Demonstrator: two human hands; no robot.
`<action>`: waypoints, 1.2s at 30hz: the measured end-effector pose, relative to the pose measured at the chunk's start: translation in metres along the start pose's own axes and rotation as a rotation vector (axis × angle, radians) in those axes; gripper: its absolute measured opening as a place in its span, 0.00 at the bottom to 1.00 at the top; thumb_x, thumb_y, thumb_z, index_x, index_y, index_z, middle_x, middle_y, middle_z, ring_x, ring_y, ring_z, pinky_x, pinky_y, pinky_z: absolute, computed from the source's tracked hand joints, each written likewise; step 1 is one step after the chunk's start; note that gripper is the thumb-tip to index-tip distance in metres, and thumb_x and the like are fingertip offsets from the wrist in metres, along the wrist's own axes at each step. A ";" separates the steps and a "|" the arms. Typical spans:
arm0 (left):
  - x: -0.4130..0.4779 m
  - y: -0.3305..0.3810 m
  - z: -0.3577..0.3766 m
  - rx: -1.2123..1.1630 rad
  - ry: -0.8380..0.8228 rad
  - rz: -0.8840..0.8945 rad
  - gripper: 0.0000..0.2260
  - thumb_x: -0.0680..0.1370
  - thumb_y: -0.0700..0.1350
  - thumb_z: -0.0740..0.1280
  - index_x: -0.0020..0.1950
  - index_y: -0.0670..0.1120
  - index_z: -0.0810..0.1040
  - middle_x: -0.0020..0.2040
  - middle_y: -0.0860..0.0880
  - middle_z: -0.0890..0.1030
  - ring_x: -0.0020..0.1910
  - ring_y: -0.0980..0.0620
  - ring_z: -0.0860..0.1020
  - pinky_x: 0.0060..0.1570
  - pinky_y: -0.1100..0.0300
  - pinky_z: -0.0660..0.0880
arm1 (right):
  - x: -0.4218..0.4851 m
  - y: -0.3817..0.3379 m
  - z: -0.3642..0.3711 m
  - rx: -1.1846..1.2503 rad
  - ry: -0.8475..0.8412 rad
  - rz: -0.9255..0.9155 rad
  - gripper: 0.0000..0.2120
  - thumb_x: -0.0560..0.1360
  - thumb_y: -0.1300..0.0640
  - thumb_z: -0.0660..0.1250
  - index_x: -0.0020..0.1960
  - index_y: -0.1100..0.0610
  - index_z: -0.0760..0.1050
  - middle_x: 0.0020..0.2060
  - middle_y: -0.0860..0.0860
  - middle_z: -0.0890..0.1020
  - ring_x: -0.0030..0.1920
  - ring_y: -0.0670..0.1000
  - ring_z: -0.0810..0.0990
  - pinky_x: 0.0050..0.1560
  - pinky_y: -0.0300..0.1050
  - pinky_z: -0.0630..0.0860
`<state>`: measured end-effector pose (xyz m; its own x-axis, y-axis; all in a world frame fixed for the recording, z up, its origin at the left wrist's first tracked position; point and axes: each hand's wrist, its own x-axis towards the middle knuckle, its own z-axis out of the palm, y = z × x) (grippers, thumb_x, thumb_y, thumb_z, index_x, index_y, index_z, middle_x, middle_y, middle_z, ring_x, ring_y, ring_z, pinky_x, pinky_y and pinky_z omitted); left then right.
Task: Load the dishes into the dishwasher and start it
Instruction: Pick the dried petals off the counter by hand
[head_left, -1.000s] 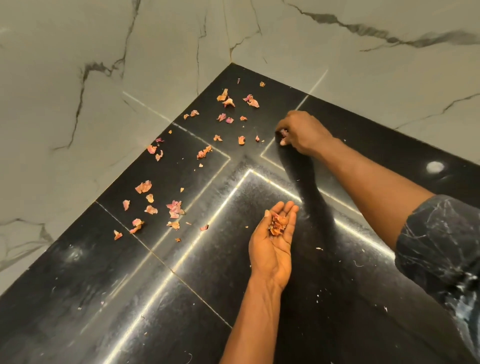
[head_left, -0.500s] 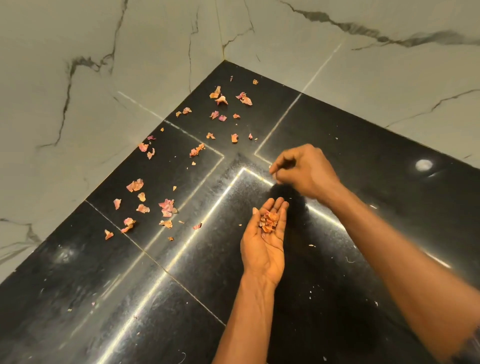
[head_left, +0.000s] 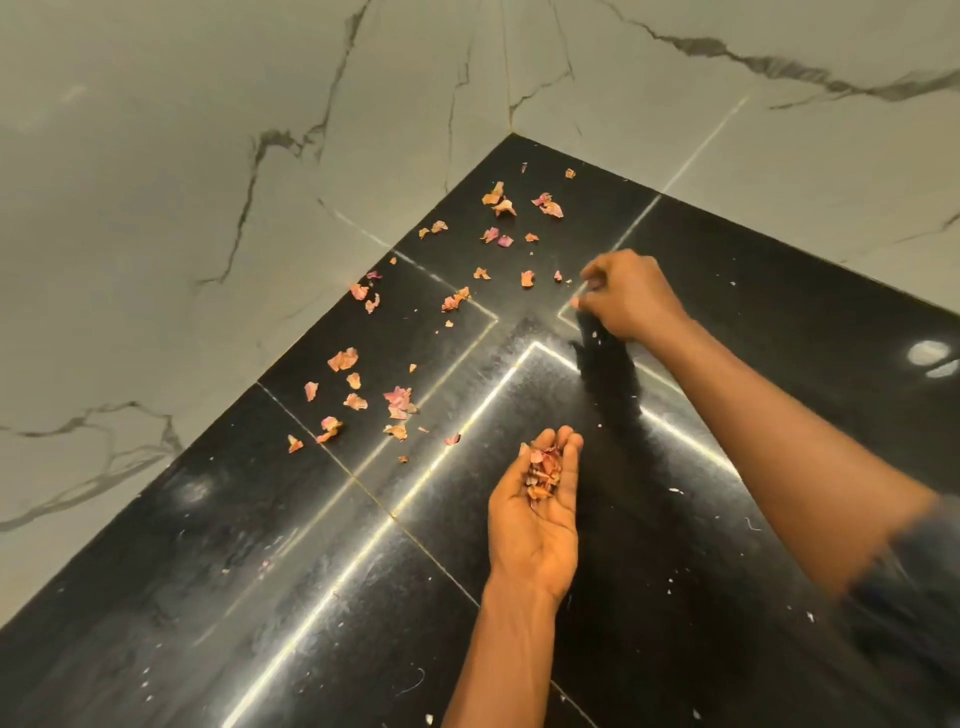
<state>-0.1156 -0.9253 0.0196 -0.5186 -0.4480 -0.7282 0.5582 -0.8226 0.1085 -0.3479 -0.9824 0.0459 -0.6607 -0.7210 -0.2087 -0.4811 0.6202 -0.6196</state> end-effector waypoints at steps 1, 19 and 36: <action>-0.007 0.004 -0.004 -0.002 0.001 0.003 0.12 0.81 0.37 0.63 0.58 0.30 0.78 0.56 0.33 0.82 0.60 0.38 0.81 0.55 0.46 0.80 | 0.018 -0.005 0.010 -0.069 -0.023 0.036 0.13 0.74 0.53 0.76 0.54 0.58 0.80 0.55 0.57 0.83 0.57 0.58 0.81 0.54 0.48 0.77; -0.042 0.059 -0.039 -0.128 0.056 0.177 0.15 0.81 0.36 0.61 0.65 0.28 0.74 0.62 0.30 0.78 0.61 0.36 0.80 0.53 0.47 0.81 | -0.075 -0.046 0.064 0.073 -0.037 -0.158 0.07 0.72 0.66 0.73 0.44 0.55 0.86 0.35 0.49 0.84 0.35 0.39 0.81 0.45 0.38 0.80; -0.037 0.055 -0.037 -0.130 0.027 0.148 0.10 0.81 0.39 0.65 0.58 0.33 0.79 0.52 0.38 0.83 0.52 0.44 0.84 0.48 0.55 0.83 | -0.046 0.016 0.044 -0.155 0.179 0.019 0.09 0.73 0.62 0.69 0.52 0.59 0.83 0.52 0.58 0.84 0.54 0.61 0.82 0.54 0.48 0.77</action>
<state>-0.0419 -0.9411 0.0274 -0.4080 -0.5498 -0.7289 0.7069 -0.6955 0.1289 -0.2999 -0.9524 0.0127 -0.7555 -0.6511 -0.0733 -0.5411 0.6831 -0.4905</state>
